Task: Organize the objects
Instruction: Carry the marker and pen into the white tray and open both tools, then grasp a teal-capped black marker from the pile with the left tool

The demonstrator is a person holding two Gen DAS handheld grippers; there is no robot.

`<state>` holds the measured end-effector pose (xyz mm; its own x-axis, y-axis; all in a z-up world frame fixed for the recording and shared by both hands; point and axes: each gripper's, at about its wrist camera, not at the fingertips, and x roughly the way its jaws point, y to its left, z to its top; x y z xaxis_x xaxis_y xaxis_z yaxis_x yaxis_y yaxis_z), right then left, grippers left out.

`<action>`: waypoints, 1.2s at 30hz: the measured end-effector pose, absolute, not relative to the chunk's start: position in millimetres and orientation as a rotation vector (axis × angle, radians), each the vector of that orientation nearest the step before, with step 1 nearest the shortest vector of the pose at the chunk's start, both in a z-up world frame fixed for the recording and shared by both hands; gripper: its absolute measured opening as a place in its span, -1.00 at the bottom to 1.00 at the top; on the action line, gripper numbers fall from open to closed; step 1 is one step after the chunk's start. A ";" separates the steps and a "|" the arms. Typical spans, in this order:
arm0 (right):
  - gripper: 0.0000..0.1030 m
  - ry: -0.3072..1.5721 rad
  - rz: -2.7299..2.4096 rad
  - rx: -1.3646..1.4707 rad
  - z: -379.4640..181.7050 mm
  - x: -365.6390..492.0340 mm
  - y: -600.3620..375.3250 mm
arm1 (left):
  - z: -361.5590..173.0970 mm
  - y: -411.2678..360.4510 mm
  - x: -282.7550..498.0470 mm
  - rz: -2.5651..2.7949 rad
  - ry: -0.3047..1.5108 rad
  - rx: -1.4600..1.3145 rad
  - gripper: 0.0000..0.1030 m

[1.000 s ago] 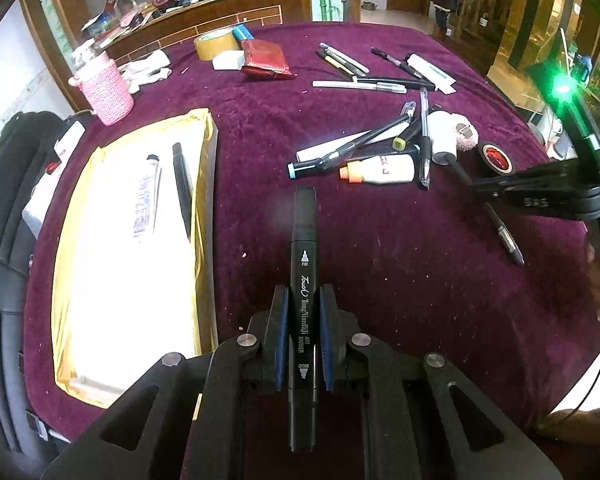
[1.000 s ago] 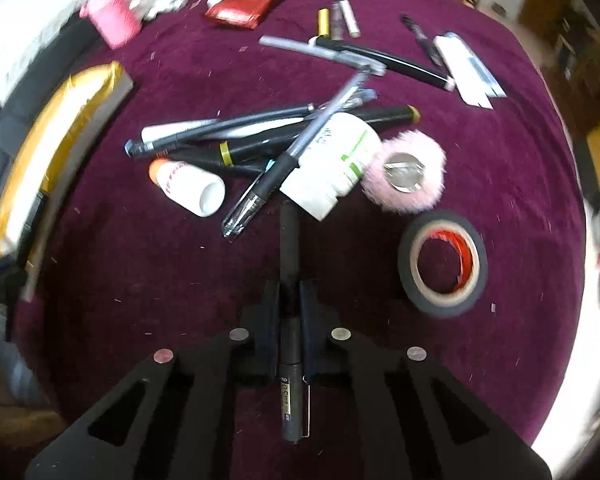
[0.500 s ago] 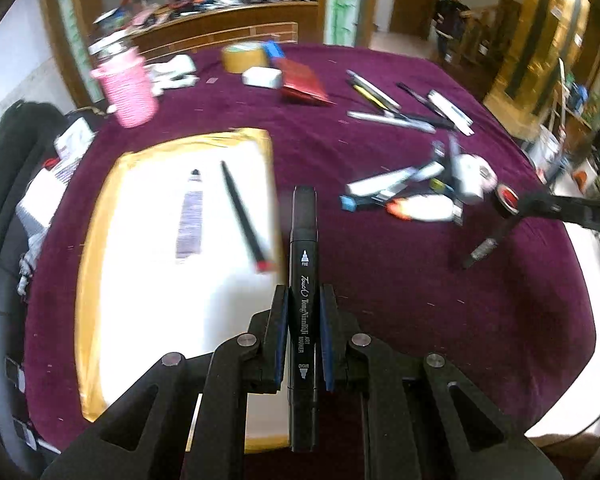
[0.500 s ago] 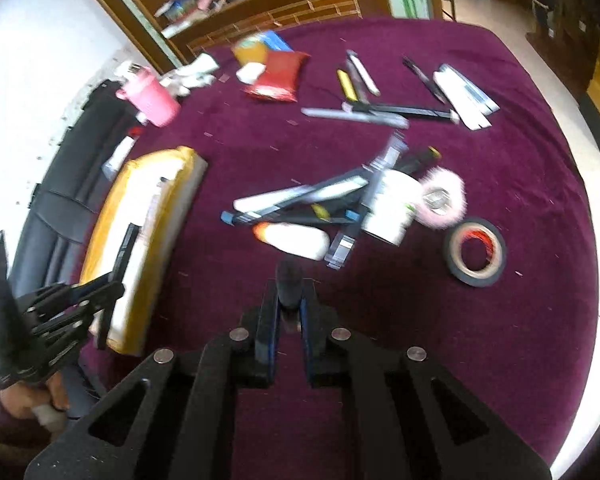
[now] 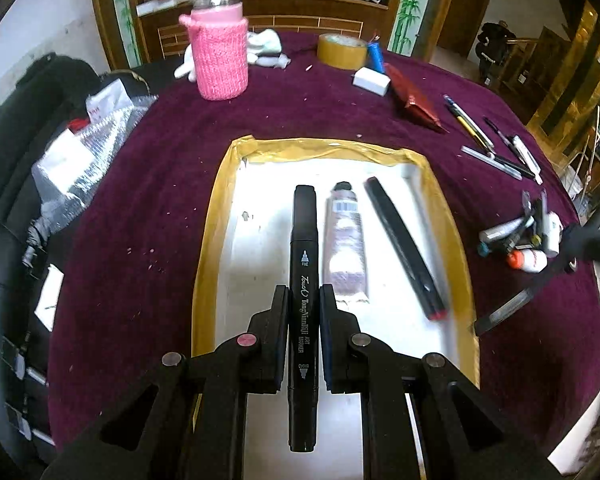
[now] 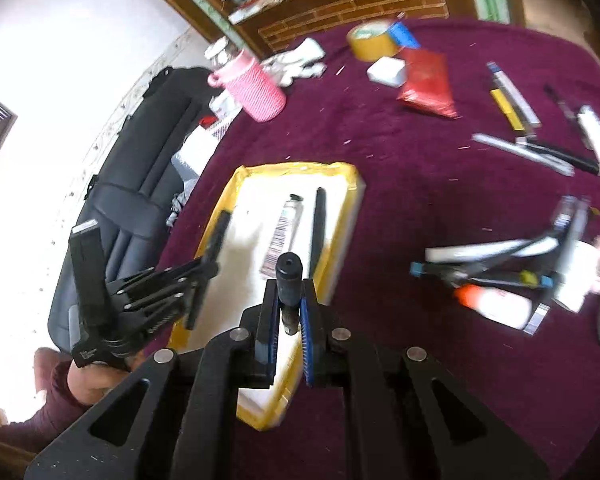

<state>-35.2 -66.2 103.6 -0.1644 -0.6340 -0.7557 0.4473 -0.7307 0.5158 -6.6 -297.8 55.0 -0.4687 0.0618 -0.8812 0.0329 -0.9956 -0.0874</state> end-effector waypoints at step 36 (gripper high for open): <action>1.00 0.205 -2.716 1.084 165.6 -50.5 -65.6 | 93.9 -290.1 -28.2 2.614 -0.349 -1.420 0.04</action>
